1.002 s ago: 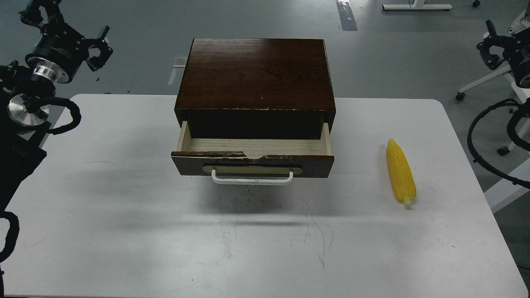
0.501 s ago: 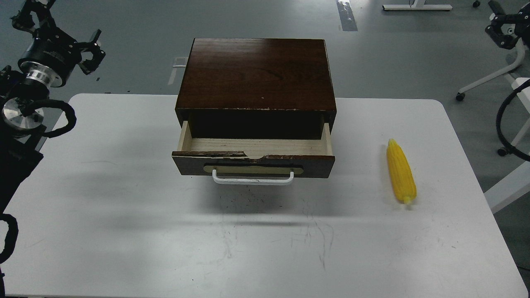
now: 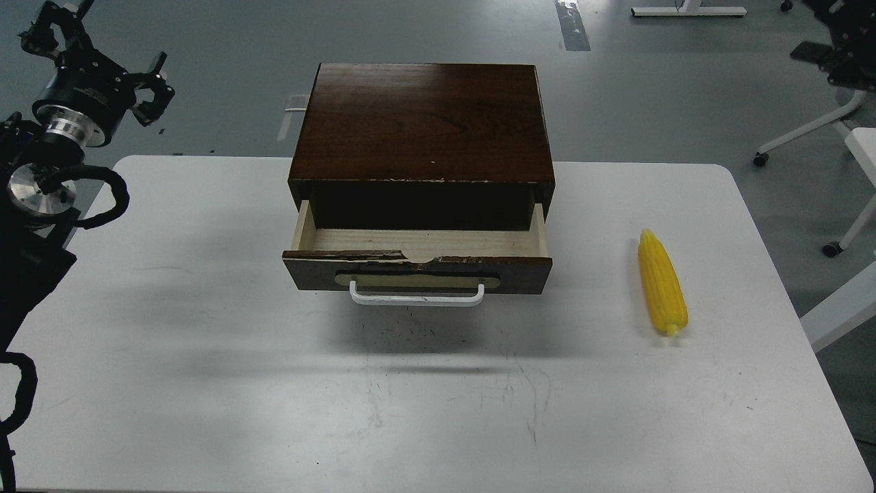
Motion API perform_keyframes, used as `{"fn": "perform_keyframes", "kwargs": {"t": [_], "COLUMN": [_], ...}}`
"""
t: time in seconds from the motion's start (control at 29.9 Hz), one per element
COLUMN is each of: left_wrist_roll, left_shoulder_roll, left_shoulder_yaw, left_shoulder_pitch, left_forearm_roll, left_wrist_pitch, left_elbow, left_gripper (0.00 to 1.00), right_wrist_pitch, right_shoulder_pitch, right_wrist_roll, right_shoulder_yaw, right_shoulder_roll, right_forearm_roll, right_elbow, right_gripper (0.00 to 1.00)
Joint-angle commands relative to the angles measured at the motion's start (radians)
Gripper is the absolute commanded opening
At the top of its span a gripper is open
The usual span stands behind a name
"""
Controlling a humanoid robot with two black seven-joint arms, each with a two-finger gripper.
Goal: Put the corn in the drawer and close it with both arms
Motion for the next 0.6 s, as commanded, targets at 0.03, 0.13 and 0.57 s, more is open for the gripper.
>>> {"fn": "perform_keyframes", "kwargs": {"t": [0.03, 0.13, 0.57], "left_wrist_roll": [-0.006, -0.009, -0.011], "left_shoulder_roll": [0.0, 0.002, 0.003], "left_shoulder_yaw": [-0.001, -0.001, -0.001], "left_shoulder_pitch": [0.002, 0.003, 0.002], "left_forearm_roll": [0.002, 0.002, 0.0], "left_wrist_pitch": [0.0, 0.0, 0.0], "left_elbow": [-0.006, -0.006, -0.006], "left_gripper": [0.98, 0.98, 0.98], "right_wrist_pitch": [0.0, -0.033, -0.115], "right_shoulder_pitch": [-0.041, -0.101, -0.324], "right_wrist_roll": [-0.036, -0.038, -0.041], "right_shoulder_yaw": [-0.026, -0.038, -0.044], "right_shoulder_roll": [-0.024, 0.001, 0.237], "right_forearm_roll": [-0.251, -0.338, -0.413], "right_elbow": [0.156, 0.157, 0.003], "right_gripper": [1.0, 1.0, 1.0]}}
